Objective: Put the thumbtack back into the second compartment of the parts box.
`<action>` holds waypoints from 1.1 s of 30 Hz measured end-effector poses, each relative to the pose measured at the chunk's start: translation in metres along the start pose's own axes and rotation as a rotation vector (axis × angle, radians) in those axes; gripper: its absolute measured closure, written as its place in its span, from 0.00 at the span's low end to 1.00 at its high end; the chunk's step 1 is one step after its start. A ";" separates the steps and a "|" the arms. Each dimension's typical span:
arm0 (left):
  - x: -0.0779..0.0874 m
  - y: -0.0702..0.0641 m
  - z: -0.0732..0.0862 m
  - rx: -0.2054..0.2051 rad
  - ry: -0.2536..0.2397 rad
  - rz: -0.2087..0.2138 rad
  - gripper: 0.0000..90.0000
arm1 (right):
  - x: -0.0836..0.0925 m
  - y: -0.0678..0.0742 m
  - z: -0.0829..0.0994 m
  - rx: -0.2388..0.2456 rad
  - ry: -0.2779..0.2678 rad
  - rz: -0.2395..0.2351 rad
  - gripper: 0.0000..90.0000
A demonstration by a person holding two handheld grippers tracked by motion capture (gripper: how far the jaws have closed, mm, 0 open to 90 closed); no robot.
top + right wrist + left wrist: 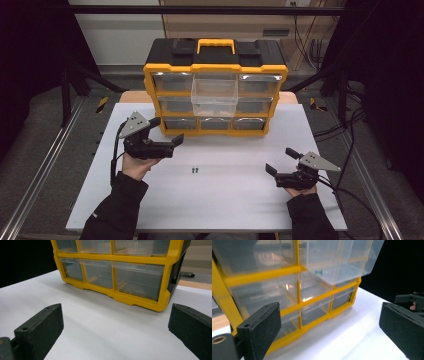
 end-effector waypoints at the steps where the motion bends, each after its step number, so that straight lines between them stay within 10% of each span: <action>1: 0.000 0.000 0.000 0.000 0.000 0.000 0.03 | 0.000 0.000 0.000 0.000 0.000 -0.001 0.00; 15: -0.016 -0.004 0.054 0.047 0.048 -0.009 0.04 | 0.000 0.000 0.000 0.002 0.001 -0.001 0.00; 33: -0.059 -0.018 0.118 0.074 0.293 -0.002 0.04 | -0.001 0.000 0.001 0.001 0.005 -0.002 0.00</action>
Point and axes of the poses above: each handheld gripper's, and its own axes: x roughly backward along the jaws, z roughly out of its underside, y roughly to its left, the point moved 6 cm from there along -x, roughly forward along the jaws, and after that the axes turned 8 degrees about -x, right-handed, at the moved point
